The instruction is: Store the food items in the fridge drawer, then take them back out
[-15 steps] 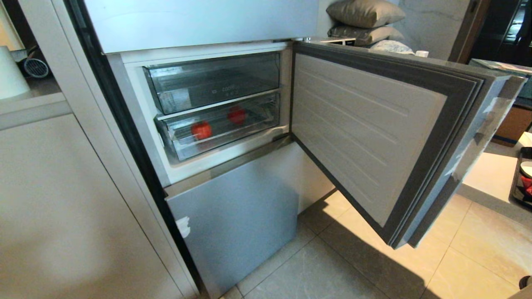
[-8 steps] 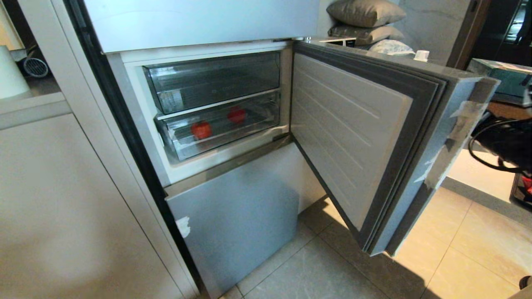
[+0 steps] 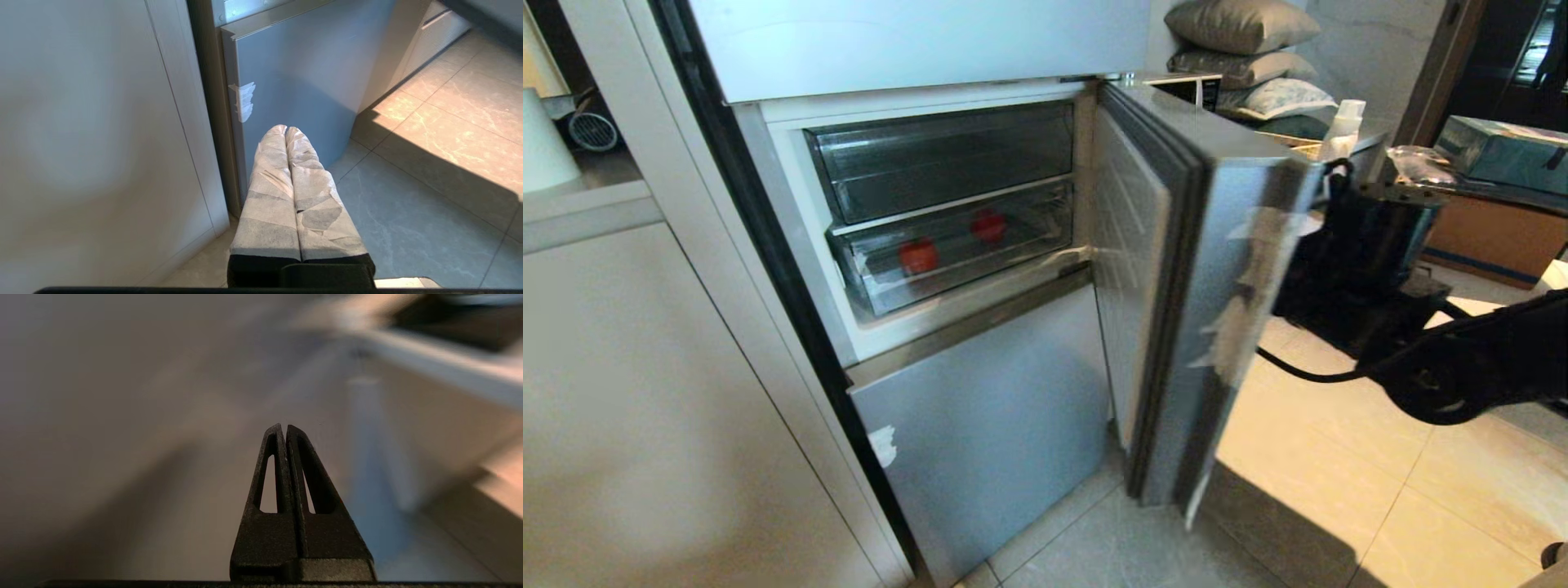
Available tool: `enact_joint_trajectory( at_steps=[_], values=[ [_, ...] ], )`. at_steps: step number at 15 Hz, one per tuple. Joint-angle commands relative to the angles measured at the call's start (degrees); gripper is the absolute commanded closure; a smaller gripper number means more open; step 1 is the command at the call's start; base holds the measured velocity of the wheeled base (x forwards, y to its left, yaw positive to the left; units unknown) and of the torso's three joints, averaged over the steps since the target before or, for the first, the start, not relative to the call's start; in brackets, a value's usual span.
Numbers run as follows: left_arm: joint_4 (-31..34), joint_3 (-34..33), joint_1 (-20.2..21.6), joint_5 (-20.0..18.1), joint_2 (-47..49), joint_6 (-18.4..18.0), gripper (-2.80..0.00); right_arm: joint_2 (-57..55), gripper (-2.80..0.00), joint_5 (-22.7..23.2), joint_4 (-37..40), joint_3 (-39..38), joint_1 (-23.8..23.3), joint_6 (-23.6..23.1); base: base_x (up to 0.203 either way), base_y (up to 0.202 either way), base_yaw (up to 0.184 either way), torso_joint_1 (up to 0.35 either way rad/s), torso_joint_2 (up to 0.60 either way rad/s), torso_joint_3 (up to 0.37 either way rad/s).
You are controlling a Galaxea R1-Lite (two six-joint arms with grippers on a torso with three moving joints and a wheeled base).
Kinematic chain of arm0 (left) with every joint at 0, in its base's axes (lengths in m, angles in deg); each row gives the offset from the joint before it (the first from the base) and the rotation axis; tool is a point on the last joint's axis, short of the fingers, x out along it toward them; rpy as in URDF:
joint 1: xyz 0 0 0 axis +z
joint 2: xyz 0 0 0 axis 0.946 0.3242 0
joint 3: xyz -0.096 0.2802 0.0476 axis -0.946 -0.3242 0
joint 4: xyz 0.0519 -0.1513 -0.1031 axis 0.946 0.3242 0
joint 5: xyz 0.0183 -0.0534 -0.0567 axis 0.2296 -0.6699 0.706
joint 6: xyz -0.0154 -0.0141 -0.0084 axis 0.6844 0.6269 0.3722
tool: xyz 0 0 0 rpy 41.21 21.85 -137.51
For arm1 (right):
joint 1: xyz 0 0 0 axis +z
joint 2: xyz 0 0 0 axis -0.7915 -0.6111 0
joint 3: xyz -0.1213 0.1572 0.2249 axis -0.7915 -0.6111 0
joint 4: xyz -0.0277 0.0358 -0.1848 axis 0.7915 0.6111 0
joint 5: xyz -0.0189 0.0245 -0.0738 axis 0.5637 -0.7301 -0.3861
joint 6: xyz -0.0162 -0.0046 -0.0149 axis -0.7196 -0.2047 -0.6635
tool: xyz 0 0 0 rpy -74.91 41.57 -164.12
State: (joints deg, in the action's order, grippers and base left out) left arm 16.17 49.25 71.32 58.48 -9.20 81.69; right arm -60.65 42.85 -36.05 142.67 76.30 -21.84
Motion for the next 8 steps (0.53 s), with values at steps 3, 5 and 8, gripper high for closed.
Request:
enact_joint_trajectory(
  at_steps=[3, 5, 8],
  values=[
    [0.0, 0.0, 0.0, 0.0, 0.0, 0.0, 0.0, -16.0, 0.0, -0.9, -2.5, 20.0, 11.4, -3.1, 0.0, 0.0, 0.0, 0.0, 0.0, 0.0],
    [0.0, 0.0, 0.0, 0.1, 0.0, 0.0, 0.0, -25.0, 0.0, 0.1, -3.4, 34.7, 13.6, -2.9, 0.0, 0.0, 0.0, 0.0, 0.0, 0.0],
    [0.0, 0.0, 0.0, 0.0, 0.0, 0.0, 0.0, -35.8, 0.0, 4.2, -4.0, 49.5, 16.8, -1.1, 0.0, 0.0, 0.0, 0.0, 0.0, 0.0]
  ],
)
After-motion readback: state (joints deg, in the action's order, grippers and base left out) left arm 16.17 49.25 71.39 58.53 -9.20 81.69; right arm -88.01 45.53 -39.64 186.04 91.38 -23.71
